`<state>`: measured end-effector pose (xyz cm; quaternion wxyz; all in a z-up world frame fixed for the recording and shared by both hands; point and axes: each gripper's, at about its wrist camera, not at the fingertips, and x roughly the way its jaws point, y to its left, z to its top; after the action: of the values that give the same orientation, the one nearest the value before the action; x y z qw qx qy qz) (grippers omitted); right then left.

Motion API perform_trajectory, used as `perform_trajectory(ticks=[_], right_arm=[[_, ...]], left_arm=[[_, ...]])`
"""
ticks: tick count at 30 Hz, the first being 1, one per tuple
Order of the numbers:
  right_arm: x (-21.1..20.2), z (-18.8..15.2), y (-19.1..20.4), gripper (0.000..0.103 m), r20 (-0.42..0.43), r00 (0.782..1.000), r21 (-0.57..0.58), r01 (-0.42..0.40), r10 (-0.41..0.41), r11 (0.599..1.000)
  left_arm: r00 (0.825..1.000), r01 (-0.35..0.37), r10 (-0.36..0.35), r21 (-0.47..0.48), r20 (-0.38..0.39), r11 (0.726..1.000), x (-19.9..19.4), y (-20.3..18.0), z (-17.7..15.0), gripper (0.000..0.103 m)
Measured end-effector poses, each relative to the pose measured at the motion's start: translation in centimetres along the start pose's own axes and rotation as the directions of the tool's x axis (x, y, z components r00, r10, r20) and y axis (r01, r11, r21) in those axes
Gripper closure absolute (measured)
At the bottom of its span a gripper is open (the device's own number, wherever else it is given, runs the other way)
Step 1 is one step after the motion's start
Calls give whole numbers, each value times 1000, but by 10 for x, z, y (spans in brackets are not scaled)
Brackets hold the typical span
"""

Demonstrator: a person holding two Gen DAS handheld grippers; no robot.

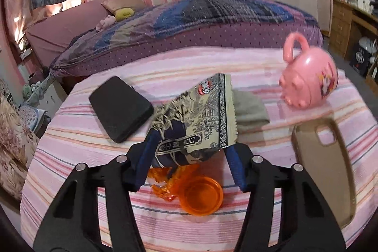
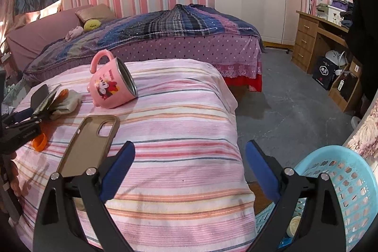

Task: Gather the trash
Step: 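Return the left tool to the bed and grasp the printed snack wrapper, then hold the wrapper in the left tool while the right tool grasps the orange plastic cup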

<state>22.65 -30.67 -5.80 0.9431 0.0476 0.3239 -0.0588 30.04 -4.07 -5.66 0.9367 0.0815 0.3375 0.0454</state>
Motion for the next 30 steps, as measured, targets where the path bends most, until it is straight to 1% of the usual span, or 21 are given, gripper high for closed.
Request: perform_trajectory(ticks=[2, 3, 4, 5, 7, 8, 10, 13, 18, 20, 22, 25, 27, 28, 29, 30], right_arm=[[0, 0, 0, 11, -1, 1000, -2, 0, 0, 1000], [1, 0, 1, 11, -2, 1000, -6, 2, -2, 1000], [1, 1, 0, 11, -1, 1000, -5, 2, -2, 1000], [1, 1, 1, 11, 1, 1000, -8, 2, -2, 1000], [1, 1, 1, 11, 1, 1000, -8, 1, -1, 1000], [1, 1, 1, 11, 1, 1000, -8, 0, 0, 1000], [2, 1, 2, 11, 0, 1000, -8, -3, 3, 1000], [2, 1, 5, 11, 0, 1000, -10, -6, 6, 1000], [-1, 0, 17, 11, 11, 1000, -13, -25, 26, 1000], [-2, -1, 26, 11, 13, 999, -28, -38, 38, 999], [-2, -2, 41, 11, 13, 999, -62, -51, 52, 997], [-3, -6, 64, 11, 7, 997, -120, -77, 78, 990], [-6, -8, 78, 11, 2, 995, -144, -101, 103, 984], [-8, -10, 87, 11, -3, 992, -154, -126, 127, 980], [-10, -11, 97, 11, -9, 988, -164, -156, 157, 974], [-11, -12, 102, 11, -11, 986, -169, -166, 166, 972]], left_arm=[[1000, 0, 1, -19, 22, 1000, -7, 6, 3, 49], [1000, 5, -4, -29, 29, 1000, -9, 9, 4, 52], [999, 9, -8, -33, 32, 999, -10, 11, 5, 64], [999, 16, -14, -38, 31, 999, -11, 14, 6, 79], [999, 24, -23, -48, 26, 999, -11, 19, 7, 93], [999, 27, -26, -55, 30, 998, -13, 22, 8, 97], [999, 24, -21, -60, 44, 998, -18, 29, 7, 100], [997, 0, 5, -69, 79, 998, -33, 41, 6, 103], [993, -32, 45, -123, 108, 992, -64, 69, 0, 103], [990, -58, 76, -157, 115, 986, -79, 84, -8, 103], [988, -84, 106, -192, 111, 978, -90, 100, -19, 103], [990, -82, 108, -248, 95, 965, -98, 124, -37, 103], [989, -93, 118, -259, 84, 961, -99, 135, -46, 103], [990, -101, 124, -257, 74, 961, -98, 140, -48, 103], [990, -104, 124, -257, 66, 961, -96, 145, -48, 103], [991, -100, 119, -260, 57, 960, -94, 152, -48, 103]])
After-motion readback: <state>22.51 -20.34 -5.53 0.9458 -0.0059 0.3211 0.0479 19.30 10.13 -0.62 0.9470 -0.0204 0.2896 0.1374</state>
